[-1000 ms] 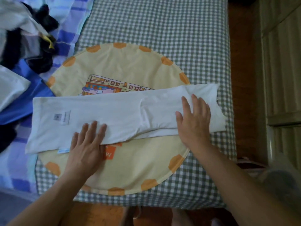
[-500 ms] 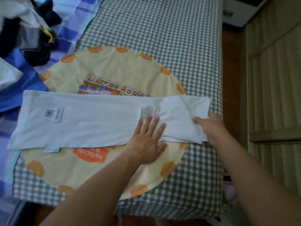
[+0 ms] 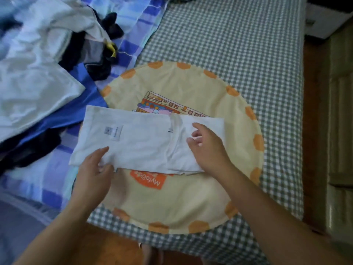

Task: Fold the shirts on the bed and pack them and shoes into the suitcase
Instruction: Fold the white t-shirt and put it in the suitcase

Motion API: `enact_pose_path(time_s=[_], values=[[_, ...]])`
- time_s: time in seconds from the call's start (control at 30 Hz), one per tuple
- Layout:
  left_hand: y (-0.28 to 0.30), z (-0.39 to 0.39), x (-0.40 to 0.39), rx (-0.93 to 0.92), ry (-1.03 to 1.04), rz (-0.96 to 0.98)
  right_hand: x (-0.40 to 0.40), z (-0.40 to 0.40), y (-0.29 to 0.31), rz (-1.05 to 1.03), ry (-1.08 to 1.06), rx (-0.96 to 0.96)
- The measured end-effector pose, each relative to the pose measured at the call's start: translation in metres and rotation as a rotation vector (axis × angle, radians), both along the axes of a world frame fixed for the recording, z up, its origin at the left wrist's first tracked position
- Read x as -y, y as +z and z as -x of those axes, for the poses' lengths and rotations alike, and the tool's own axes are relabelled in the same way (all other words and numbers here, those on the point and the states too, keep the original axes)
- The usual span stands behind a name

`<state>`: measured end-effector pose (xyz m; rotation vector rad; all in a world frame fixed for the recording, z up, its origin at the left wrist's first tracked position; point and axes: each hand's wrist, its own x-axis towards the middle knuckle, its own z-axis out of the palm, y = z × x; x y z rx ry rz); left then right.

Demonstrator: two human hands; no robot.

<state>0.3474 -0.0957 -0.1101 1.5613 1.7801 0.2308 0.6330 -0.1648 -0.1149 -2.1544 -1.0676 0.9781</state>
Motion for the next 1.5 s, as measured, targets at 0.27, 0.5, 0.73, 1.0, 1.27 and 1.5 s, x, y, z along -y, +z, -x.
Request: enact_pose_path(time_s=[0.27, 0.5, 0.73, 1.0, 1.27, 1.5], values=[[-0.052, 0.04, -0.052, -0.37, -0.159, -0.039, -0.023, 0.004, -0.062, -0.007, 0.514, 0.721], [-0.035, 0.025, -0.109, -0.311, 0.043, 0.039, -0.027, 0.012, -0.093, 0.125, 0.586, 0.803], [-0.028, 0.031, -0.129, -0.232, 0.065, 0.172, -0.027, 0.006, -0.067, -0.013, 0.254, 0.822], [-0.039, -0.036, -0.051, -0.198, -0.606, -0.515, -0.023, -0.007, -0.062, -0.024, 0.105, 0.855], [-0.088, -0.07, -0.008, -0.479, -0.69, -0.277, 0.015, -0.024, -0.061, -0.116, 0.155, 1.027], [-0.086, -0.073, -0.01, -0.506, -0.706, -0.174, 0.047, -0.069, -0.082, 0.013, 0.049, 0.883]])
